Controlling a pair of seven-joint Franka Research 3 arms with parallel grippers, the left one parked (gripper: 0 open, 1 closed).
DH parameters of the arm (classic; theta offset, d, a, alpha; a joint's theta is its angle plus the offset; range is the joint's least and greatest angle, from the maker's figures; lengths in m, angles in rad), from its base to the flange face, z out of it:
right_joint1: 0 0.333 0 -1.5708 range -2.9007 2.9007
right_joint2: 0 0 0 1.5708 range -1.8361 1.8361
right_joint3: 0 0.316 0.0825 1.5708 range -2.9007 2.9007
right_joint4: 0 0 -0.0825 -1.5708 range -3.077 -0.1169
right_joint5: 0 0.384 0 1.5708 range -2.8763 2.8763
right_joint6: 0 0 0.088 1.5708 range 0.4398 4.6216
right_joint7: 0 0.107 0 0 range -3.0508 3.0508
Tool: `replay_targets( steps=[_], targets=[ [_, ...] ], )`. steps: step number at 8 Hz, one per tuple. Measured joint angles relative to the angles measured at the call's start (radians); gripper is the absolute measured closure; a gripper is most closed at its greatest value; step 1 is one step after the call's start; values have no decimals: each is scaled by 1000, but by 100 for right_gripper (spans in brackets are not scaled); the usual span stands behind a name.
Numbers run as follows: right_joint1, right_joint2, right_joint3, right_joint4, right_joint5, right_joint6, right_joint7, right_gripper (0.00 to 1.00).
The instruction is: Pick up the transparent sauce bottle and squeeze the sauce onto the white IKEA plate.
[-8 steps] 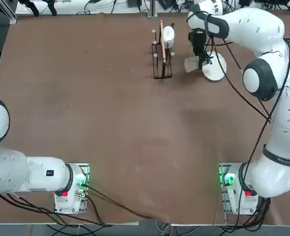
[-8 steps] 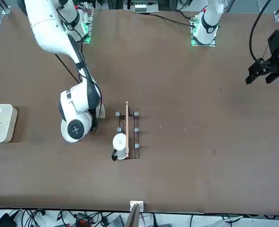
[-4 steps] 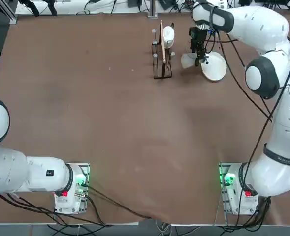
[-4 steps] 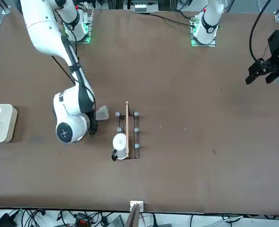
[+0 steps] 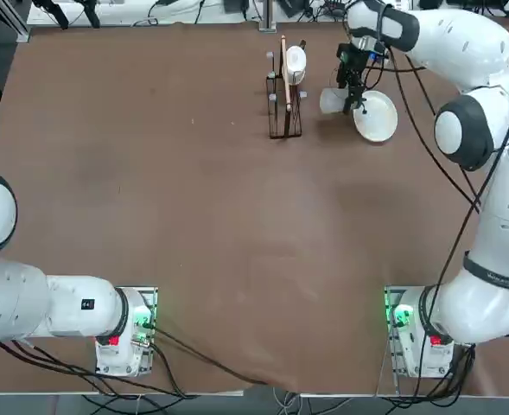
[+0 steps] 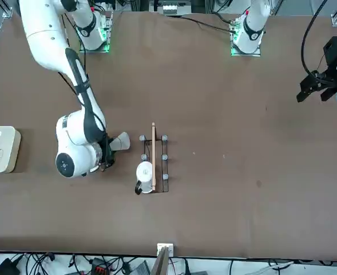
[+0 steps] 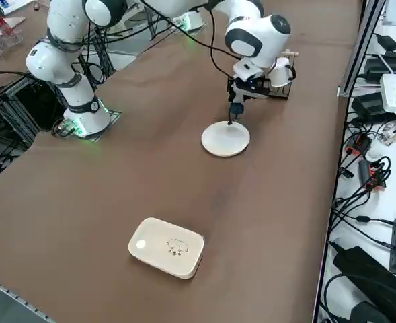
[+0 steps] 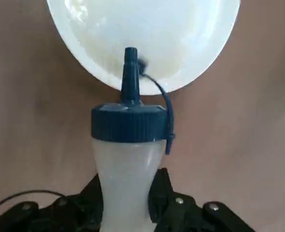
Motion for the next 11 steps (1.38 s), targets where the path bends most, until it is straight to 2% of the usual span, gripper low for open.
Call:
replay_targets(
  steps=[3, 8, 11],
  targets=[
    [-51, 6, -1, -14, 63, 16, -47, 57],
    [-127, 8, -1, -19, 86, 17, -115, 57],
    [-180, 12, -1, -55, 90, 16, -192, 57]
  ],
)
